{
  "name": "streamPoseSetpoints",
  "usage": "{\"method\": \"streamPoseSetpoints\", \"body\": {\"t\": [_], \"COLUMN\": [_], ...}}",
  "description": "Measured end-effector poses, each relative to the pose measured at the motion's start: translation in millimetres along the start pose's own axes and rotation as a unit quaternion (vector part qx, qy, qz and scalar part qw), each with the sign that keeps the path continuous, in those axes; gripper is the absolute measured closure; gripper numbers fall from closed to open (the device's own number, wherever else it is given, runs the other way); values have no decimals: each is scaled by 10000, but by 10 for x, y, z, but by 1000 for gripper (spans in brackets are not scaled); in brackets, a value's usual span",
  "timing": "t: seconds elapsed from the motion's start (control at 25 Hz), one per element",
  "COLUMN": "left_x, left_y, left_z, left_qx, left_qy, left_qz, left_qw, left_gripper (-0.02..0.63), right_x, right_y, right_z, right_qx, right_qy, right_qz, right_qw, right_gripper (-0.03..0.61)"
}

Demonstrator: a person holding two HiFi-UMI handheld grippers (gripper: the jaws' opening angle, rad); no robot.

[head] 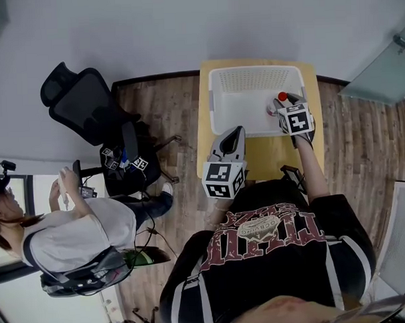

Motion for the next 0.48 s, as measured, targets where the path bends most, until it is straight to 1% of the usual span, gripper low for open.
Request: {"method": "streamPoseSetpoints", "body": {"t": [0.2,0.32,0.4,0.48], "left_x": [-13,-4,-4,-13], "left_y": [-21,-22,3,44], "left_z": [17,54,80,93], "left_qx": [-8,17,39,47], "left_qy": [16,5,-3,-3], "left_qz": [9,25,36,59], "left_qw": [10000,10000,10000,10000], "left_gripper": [581,581,583,581], "right_x": [7,-5,-16,-22], "right_y": [-40,-49,-26,-18], "right_z": [-44,-47,-89,-122], "right_qx": [42,122,208,202], "right_qy": [160,245,300,411], "right_qz": [-9,-107,-142,-159], "right_qw": [9999,9996,9992,9988], "right_gripper": [397,397,397,397]}}
Point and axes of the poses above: the fingertips, and each gripper's own axes: z backward along the fingers, y to its left, x out of its top, the point moved 2 cm from there along z, backward along the fingers, and after that the axes turned 5 degrees about x, right-handed, at the moved point
